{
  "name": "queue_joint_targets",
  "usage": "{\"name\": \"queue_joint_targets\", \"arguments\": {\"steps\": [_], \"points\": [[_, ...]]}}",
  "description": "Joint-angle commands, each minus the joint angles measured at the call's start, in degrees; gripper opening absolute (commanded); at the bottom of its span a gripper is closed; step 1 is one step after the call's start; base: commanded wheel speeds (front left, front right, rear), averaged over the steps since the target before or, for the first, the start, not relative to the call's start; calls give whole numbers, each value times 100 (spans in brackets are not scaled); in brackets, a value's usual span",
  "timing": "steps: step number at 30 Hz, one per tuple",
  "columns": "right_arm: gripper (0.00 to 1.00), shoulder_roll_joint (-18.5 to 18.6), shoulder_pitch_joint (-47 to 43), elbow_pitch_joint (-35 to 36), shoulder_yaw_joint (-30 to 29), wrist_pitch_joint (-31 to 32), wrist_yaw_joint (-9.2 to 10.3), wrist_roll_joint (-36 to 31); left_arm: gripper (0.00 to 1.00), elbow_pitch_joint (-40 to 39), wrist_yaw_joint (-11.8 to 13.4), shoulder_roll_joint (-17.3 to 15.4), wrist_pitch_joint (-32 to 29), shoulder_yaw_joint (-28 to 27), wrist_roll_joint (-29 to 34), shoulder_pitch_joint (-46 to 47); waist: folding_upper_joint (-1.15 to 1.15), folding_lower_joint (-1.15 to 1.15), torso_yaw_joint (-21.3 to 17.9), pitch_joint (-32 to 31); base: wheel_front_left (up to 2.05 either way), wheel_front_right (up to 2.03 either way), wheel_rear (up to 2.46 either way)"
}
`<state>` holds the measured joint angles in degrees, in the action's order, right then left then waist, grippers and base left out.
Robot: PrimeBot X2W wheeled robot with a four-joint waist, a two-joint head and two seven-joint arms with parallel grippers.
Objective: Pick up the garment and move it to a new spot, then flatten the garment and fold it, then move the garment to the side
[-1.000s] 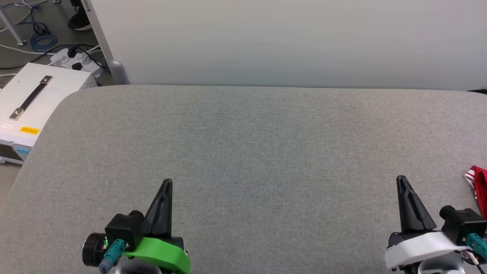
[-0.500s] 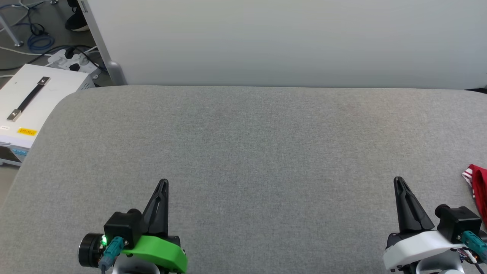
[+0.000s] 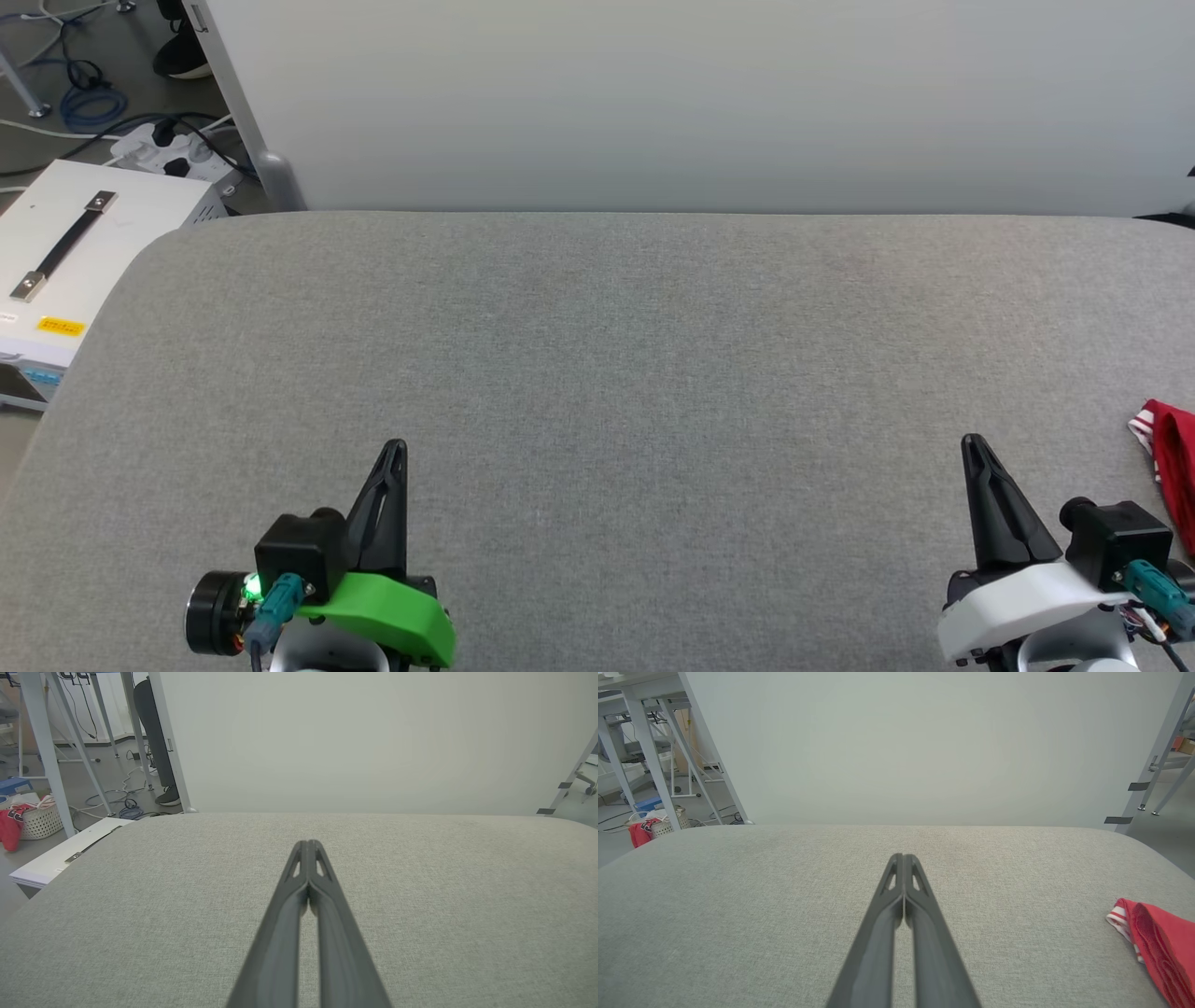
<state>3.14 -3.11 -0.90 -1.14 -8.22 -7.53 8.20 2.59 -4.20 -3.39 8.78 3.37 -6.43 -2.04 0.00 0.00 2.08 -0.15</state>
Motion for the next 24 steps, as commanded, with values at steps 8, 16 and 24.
{"name": "queue_joint_targets", "arguments": {"steps": [8,16,24], "points": [[0,-10,131,31,31,123,2,-153,0,-61,84,26,-112,-50,114,87,0,0,-23,2,0,0,0],[0,-12,153,38,41,206,2,-233,0,-85,125,29,-203,-84,178,101,0,0,-46,3,0,0,0],[0,-14,174,45,51,290,3,-313,0,-109,165,32,-295,-119,241,115,0,0,-68,5,0,0,0]]}}
